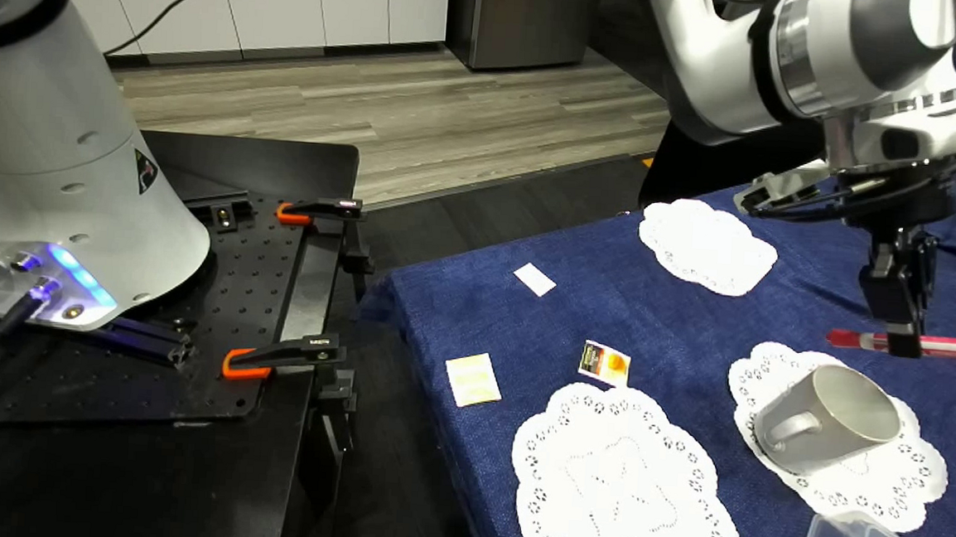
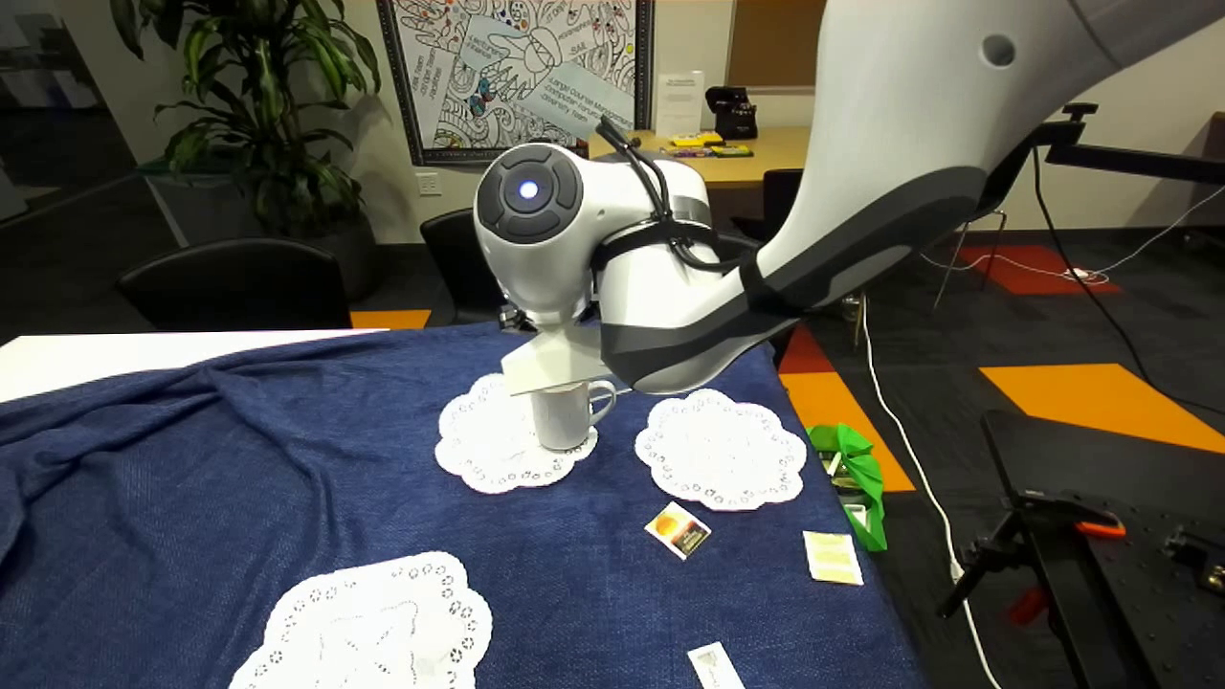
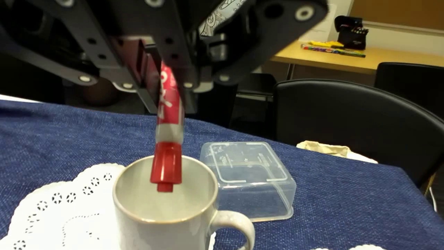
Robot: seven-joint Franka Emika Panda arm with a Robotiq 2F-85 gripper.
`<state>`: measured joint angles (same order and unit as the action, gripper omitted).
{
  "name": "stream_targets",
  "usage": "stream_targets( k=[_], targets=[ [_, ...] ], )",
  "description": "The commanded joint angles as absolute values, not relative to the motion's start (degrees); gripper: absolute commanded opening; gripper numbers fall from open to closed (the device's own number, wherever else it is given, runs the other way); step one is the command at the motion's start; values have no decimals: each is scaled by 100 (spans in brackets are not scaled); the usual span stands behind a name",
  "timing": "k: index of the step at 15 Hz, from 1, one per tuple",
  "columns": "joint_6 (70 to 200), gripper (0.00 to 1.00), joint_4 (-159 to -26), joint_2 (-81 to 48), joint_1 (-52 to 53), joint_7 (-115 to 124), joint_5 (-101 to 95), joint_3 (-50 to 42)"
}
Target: Put the marker in the mug
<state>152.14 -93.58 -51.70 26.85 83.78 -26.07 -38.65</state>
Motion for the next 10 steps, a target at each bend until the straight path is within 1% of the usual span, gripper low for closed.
stream_targets(
  k=[1, 7, 10],
  targets=[
    [15145, 5, -8981, -5588, 2821, 9179, -2783, -4178],
    [15462, 5, -8779, -6037, 2977, 10226, -2876, -4584],
    [15366, 5, -8750, -6178, 3090, 10518, -2902, -4747]
  ],
)
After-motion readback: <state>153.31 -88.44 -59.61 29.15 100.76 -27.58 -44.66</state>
